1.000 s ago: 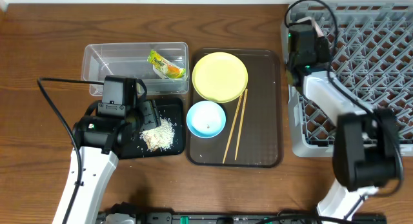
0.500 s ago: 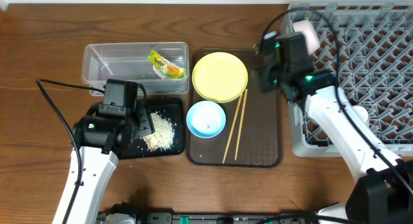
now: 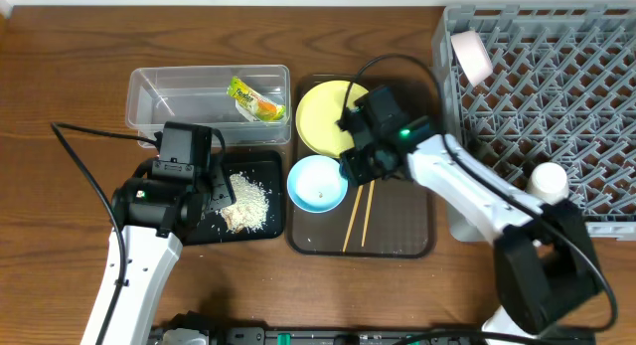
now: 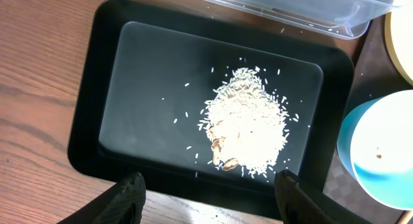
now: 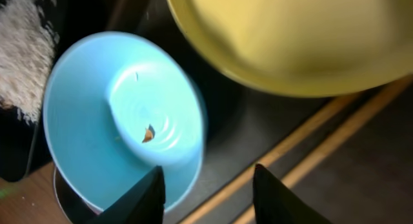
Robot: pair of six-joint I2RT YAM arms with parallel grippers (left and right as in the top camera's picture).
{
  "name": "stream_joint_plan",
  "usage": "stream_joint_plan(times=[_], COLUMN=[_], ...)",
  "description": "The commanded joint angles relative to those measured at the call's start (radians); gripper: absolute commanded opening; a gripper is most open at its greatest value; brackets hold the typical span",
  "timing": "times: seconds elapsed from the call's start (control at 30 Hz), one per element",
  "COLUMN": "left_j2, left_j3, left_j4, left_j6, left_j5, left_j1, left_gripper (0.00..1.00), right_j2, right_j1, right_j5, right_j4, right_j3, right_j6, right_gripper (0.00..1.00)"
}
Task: Sort waste into correct bins and load items into the dishwasher rack
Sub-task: 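Reach right gripper to the light-blue bowl and grasp its rim, then lift the blue bowl and carry it into the dish rack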
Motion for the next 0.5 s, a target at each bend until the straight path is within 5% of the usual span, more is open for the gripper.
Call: stream_joint_plan(times=[0.0,0.33,0.47], left_j2=[0.002,0.002,0.002], left_j3=[0.007,0.007,0.007], left_j4=[-0.003,-0.002,-0.002], left_j6=[-0.010,-0.010,-0.010], left_j5=[-0.016,-0.016,-0.016], left_j1=[0.005,0.005,0.005], left_gripper=[0.67,0.67,0.67], right_j2=[0.053,0.079,0.046], right_j1=[0.027,0.035,-0.001], right_j5=[-0.009,-0.003,0.028], right_j4=[-0.002,0.040,0.039], right_j3=[0.000,0.005,0.013], right_j6=[0.087,0.089,0.088], right_gripper=[0.36,0.01,0.01])
